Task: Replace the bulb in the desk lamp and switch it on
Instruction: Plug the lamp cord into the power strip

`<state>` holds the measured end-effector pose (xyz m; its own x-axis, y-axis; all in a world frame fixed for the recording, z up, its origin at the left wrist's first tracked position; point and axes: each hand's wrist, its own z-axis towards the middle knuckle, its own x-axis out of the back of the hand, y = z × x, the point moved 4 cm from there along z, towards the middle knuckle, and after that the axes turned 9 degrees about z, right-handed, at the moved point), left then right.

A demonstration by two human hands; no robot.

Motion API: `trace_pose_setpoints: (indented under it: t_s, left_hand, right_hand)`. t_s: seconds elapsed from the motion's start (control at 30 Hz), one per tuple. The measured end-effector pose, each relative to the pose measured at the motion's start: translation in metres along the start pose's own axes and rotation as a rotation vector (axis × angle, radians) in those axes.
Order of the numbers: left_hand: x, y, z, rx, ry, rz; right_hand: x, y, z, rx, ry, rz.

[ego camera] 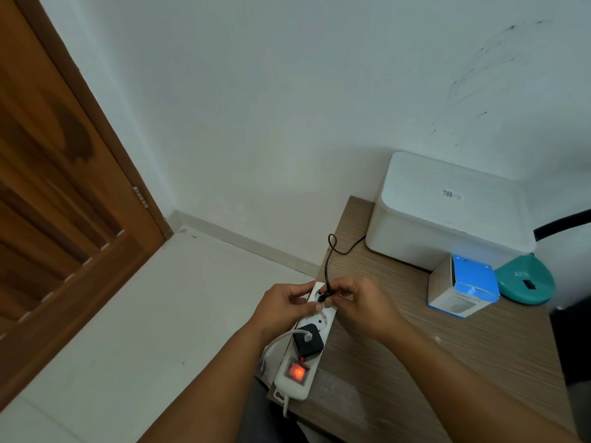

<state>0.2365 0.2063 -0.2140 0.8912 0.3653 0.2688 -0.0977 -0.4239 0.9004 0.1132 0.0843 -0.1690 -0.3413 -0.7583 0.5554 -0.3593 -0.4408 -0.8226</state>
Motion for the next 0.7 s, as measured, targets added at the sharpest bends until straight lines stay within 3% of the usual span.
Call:
trace_pose_setpoints:
  t_s: [0.7]
  left_hand:
    - [-0.0010,-0.0037,0.0041,0.004,-0.009,0.016]
  right_hand:
    - [0.0006,-0.0003,0.0059,0.063,-0.053,-0.098]
